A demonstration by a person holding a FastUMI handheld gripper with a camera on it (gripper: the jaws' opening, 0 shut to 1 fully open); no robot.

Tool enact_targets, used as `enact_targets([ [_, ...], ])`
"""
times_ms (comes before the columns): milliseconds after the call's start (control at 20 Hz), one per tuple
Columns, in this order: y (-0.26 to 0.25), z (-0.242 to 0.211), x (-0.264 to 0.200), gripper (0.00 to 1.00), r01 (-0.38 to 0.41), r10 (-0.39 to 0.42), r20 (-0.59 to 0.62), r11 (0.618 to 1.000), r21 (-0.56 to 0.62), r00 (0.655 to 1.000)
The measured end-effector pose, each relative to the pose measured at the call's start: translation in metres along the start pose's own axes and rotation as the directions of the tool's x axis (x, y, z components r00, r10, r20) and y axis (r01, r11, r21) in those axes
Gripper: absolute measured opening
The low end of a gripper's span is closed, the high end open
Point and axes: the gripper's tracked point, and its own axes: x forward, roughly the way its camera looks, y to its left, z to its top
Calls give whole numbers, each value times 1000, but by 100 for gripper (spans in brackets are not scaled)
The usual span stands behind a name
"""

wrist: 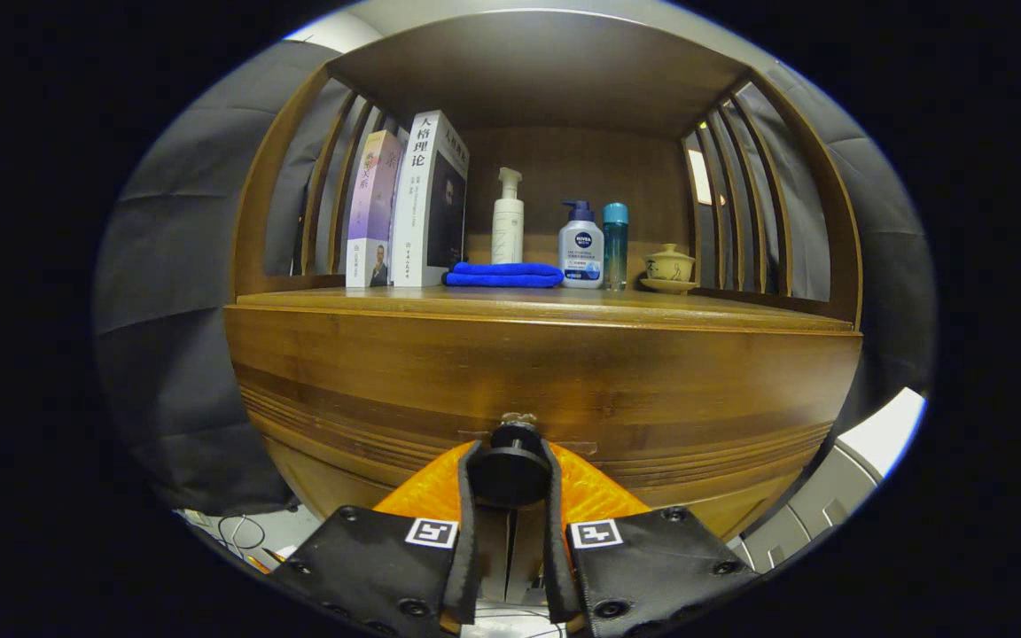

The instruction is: Pull open the drawer, take out the items inside it, and place them on the countertop above the cabinet.

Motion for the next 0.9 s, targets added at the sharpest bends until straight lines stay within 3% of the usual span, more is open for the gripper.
enact_targets([
  [900,5,-16,-71,32,-60,60,-60,998,4,996],
])
